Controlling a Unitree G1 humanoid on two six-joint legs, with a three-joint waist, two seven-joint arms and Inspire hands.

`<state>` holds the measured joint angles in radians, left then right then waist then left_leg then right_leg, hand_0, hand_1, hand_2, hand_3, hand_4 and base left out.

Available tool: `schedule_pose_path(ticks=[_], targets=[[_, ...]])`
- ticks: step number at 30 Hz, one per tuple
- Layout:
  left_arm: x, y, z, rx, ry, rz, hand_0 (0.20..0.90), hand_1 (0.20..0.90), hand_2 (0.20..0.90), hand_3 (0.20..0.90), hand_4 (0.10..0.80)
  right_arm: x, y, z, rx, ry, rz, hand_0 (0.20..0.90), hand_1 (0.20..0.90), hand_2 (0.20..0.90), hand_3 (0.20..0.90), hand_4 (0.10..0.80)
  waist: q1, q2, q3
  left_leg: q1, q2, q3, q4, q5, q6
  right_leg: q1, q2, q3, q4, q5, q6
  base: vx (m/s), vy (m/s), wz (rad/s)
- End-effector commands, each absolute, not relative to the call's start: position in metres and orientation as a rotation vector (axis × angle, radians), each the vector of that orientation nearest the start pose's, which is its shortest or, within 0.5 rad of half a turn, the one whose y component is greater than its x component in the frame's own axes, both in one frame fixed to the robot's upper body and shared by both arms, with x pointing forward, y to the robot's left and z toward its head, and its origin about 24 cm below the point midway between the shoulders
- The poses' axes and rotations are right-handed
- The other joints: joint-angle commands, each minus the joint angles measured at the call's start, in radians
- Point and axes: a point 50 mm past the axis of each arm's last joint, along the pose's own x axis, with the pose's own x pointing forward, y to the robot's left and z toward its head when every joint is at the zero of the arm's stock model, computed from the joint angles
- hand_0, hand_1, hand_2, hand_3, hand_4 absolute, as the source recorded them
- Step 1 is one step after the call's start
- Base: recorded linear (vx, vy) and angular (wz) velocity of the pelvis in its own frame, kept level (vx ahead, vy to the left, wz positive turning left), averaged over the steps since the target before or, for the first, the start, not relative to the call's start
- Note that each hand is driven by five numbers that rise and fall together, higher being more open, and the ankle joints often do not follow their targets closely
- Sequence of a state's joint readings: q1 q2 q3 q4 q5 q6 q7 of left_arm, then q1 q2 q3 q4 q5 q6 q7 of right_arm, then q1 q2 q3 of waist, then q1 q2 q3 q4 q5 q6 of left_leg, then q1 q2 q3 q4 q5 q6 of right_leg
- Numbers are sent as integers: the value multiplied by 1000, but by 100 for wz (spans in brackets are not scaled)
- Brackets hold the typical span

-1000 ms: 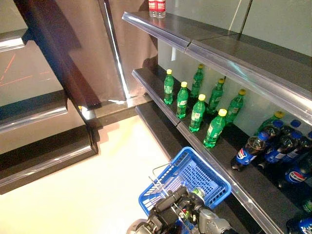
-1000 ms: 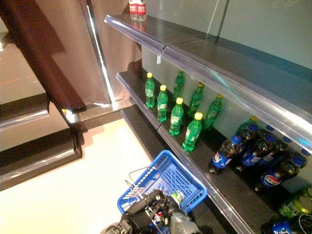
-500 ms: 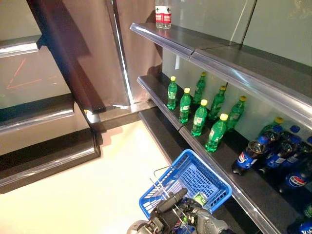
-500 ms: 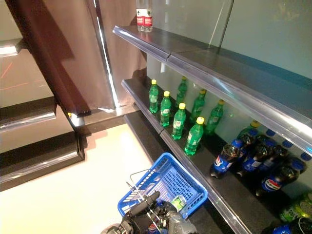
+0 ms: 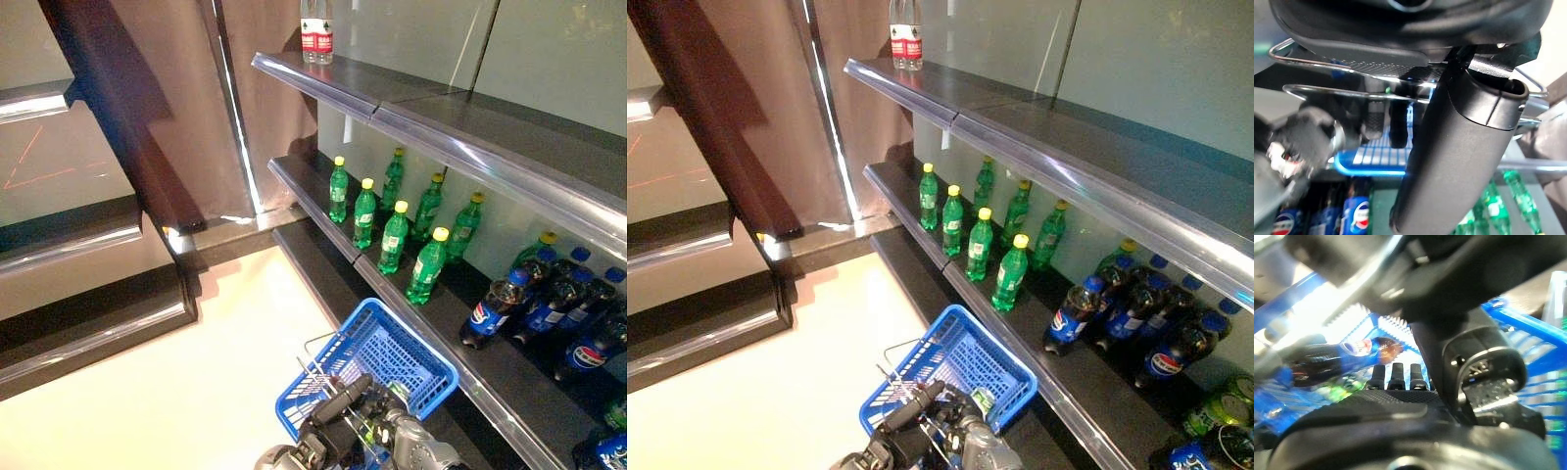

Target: Pick up the drink and place into the basket.

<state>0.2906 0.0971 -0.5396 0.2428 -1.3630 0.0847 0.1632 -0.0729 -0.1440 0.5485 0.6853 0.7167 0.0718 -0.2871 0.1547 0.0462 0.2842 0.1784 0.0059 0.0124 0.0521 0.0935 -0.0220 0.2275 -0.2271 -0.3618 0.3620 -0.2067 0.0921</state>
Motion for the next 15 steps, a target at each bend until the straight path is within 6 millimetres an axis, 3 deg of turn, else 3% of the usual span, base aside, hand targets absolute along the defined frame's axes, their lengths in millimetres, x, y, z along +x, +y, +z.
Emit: schedule_pose_path(ticks=[1,4,10,15], targets=[[164,22,8,-1513,518,-249,300,300,300,200,100,237,-85,-55,287,535,26,900,900,900,900,800,-3,-13,-60,-22,0,33,144,-131,-10,38,-1,58,-273,239,39,14,-8,-11],[163,27,11,-1521,505,-235,300,300,300,200,100,240,-87,-40,262,455,41,900,900,900,900,800,-15,-12,-62,-11,2,33,134,-130,-8,42,2,64,-275,236,40,5,-4,-9],[165,46,21,-1537,457,-217,300,300,300,200,100,247,-92,8,190,219,139,900,900,900,900,800,-40,-12,-60,-2,5,37,113,-129,0,38,9,84,-283,229,40,-30,-4,-5],[157,64,22,-1539,418,-184,300,300,300,200,100,232,-103,43,125,45,188,900,900,900,900,800,-60,-20,-83,12,11,51,94,-131,-4,42,15,97,-296,223,46,-30,-22,-11]])
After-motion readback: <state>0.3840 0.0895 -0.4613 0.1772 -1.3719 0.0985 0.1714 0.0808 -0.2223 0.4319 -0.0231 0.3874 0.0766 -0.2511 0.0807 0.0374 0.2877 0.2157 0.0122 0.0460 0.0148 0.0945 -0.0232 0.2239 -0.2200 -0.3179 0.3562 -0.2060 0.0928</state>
